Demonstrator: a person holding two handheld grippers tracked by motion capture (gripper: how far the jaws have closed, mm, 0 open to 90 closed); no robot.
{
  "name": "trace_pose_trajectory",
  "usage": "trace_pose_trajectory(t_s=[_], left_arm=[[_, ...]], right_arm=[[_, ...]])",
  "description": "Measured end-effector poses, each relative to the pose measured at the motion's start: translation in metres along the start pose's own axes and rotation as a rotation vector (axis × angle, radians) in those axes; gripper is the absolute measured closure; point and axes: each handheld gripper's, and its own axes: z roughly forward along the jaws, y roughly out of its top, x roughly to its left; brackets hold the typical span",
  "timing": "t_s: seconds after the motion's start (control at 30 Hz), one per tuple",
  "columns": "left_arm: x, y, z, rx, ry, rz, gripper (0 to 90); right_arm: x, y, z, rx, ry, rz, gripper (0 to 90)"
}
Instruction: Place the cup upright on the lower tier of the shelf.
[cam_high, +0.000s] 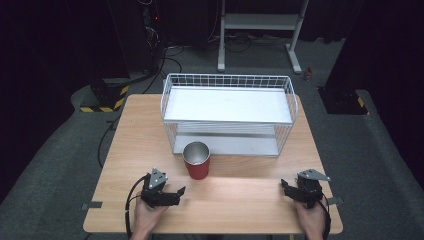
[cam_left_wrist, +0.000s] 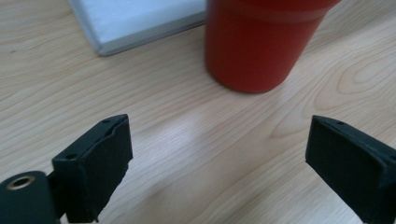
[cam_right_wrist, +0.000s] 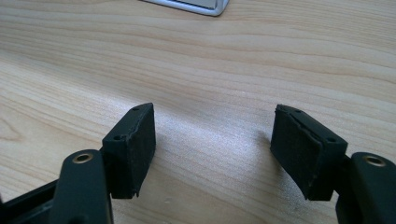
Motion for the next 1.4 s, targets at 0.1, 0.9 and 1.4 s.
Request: trace_pose_trajectory(t_s=[0.1, 0.9, 1.4], left_arm=[[-0.004, 0.005, 0.004, -0.007, -0.012, 0.01, 5.2], [-0.02, 0.044, 0.041, -0.087, -0.063, -0.016, 0.0], [-0.023, 0.049, 0.05, -0.16, -0.033, -0.045, 0.0]], right_arm=[[0.0, 0.0, 0.0, -0.001, 0.0, -0.002, 30.9], [0.001, 0.0, 0.0, 0.0, 0.004, -0.003, 30.8], [0.001, 0.0, 0.0, 0.0, 0.008, -0.008, 30.8]])
